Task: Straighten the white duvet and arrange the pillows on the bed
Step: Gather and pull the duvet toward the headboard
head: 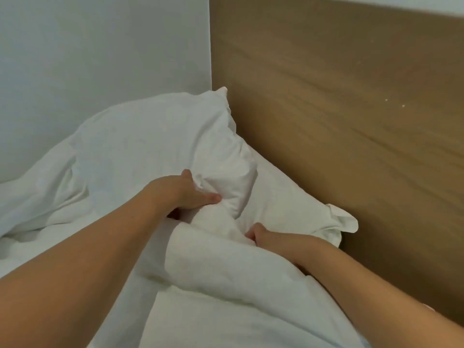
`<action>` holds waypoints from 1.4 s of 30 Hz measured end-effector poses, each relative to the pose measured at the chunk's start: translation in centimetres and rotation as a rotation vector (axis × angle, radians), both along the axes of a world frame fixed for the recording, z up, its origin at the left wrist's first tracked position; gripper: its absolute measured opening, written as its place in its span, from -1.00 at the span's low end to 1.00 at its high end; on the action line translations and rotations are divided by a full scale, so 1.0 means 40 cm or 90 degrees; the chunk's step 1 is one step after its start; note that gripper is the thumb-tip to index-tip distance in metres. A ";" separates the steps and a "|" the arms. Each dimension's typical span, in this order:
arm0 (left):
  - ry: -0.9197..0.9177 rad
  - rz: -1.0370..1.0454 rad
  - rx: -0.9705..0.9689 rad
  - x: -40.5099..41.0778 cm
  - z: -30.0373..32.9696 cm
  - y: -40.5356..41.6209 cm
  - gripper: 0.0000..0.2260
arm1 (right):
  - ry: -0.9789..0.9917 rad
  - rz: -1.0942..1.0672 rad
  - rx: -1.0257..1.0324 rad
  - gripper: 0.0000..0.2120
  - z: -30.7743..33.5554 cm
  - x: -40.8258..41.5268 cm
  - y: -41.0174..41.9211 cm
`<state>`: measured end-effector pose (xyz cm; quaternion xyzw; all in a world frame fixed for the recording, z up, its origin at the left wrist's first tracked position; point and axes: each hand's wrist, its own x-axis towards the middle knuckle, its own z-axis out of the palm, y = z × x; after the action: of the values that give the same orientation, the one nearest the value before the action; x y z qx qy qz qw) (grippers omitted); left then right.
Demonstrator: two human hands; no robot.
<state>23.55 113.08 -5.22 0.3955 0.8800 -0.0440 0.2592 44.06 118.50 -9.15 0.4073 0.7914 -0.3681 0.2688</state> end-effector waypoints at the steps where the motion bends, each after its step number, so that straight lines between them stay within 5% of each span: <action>1: 0.083 -0.046 -0.046 0.002 0.025 0.028 -0.16 | 0.014 0.016 -0.054 -0.52 0.015 -0.002 -0.010; 3: 0.288 -0.170 -0.067 0.014 0.068 0.069 -0.18 | 0.048 0.014 -0.137 -0.51 0.042 -0.004 -0.049; 5: 0.317 -0.280 -0.052 0.034 0.099 0.088 -0.31 | 0.125 -0.074 -0.180 -0.51 0.095 -0.001 -0.090; 8: 0.102 -0.213 -0.045 0.032 0.187 0.118 -0.76 | 0.300 -0.325 -0.241 -0.70 0.260 0.026 -0.038; 12: -0.239 0.175 0.443 -0.040 0.444 0.224 -0.81 | 0.444 -0.506 0.107 -0.93 0.486 0.125 0.186; 15: -0.420 0.263 0.665 -0.093 0.591 0.273 -0.91 | 0.218 -0.365 0.396 -0.92 0.504 0.141 0.214; 17: -0.475 0.207 0.621 -0.084 0.583 0.277 -0.93 | 0.000 -0.216 0.530 -0.72 0.429 0.111 0.170; 19: -0.494 0.115 0.441 -0.044 0.490 0.257 -0.86 | -0.247 -0.069 0.505 -0.43 0.341 0.080 0.123; 22: -0.426 -0.058 0.038 0.019 0.319 0.195 -0.74 | -0.287 -0.054 0.449 -0.27 0.261 0.011 0.081; 23: -0.362 -0.075 0.036 0.016 0.273 0.181 -0.75 | -0.205 -0.079 0.468 -0.26 0.241 -0.024 0.072; 27: 0.011 0.043 0.527 -0.108 0.247 0.171 -0.75 | 0.168 -0.236 0.548 -0.23 0.194 -0.160 0.032; 29: 0.073 0.116 0.600 -0.200 0.265 0.187 -0.72 | 0.295 -0.235 0.654 -0.25 0.177 -0.219 0.026; 33: -0.054 0.107 0.515 -0.318 0.244 0.245 -0.66 | 0.288 -0.094 0.725 -0.26 0.089 -0.308 0.049; 36: -0.128 0.099 0.268 -0.340 0.107 0.278 -0.29 | 0.276 -0.099 0.721 -0.28 -0.039 -0.326 0.090; 38: -0.039 0.055 0.142 -0.330 -0.018 0.284 -0.24 | 0.306 -0.104 0.727 -0.31 -0.119 -0.329 0.111; 42: 0.118 -0.005 0.227 -0.319 -0.193 0.337 -0.53 | 0.331 -0.122 0.741 -0.33 -0.265 -0.335 0.157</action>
<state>10.80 126.57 -12.96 0.4325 0.8925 0.0752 0.1031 30.64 124.77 -19.75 0.4527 0.8612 0.0127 -0.2307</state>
